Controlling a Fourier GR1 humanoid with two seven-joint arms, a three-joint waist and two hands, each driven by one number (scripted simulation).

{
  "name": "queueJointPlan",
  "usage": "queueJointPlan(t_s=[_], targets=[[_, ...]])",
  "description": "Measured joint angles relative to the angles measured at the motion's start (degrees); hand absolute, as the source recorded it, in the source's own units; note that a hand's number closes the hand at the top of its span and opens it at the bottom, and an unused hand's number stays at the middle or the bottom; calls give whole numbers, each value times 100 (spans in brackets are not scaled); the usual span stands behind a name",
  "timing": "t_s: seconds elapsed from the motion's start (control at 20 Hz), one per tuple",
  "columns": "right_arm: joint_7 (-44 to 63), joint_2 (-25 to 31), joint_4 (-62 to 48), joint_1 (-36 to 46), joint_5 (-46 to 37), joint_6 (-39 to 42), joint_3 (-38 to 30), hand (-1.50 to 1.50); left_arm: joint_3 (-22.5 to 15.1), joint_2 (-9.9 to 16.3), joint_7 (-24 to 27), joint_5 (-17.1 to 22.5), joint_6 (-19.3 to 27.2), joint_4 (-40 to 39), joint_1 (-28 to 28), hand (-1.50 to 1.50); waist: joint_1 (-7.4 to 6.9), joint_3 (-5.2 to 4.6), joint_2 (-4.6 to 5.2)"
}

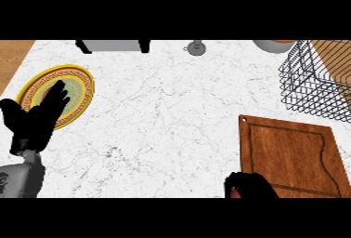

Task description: Pick the bell pepper from the cutting board and place it in the basket

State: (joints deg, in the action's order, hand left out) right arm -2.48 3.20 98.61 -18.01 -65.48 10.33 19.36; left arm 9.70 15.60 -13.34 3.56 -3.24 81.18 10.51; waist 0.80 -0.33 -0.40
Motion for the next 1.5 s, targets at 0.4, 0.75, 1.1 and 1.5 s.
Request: queueJointPlan(t_s=[0.4,0.75,1.1,1.5], targets=[[-155,-273,1574,-947,1473,-512,900,150,-21,-58,-15,-3,9,69,-73,0,27,30,6],[558,-315,3402,-1415,1482,-668,1304,150,51,0,17,35,-67,16,-32,0,0,27,17],[1790,-322,3601,-376,1448,-455,857,150,3,-31,-14,-35,-33,-24,91,0,-57,24,40],[3436,-320,3561,1897,1463,11,-315,150,-34,-62,-44,-51,-51,-35,151,0,-124,22,51]])
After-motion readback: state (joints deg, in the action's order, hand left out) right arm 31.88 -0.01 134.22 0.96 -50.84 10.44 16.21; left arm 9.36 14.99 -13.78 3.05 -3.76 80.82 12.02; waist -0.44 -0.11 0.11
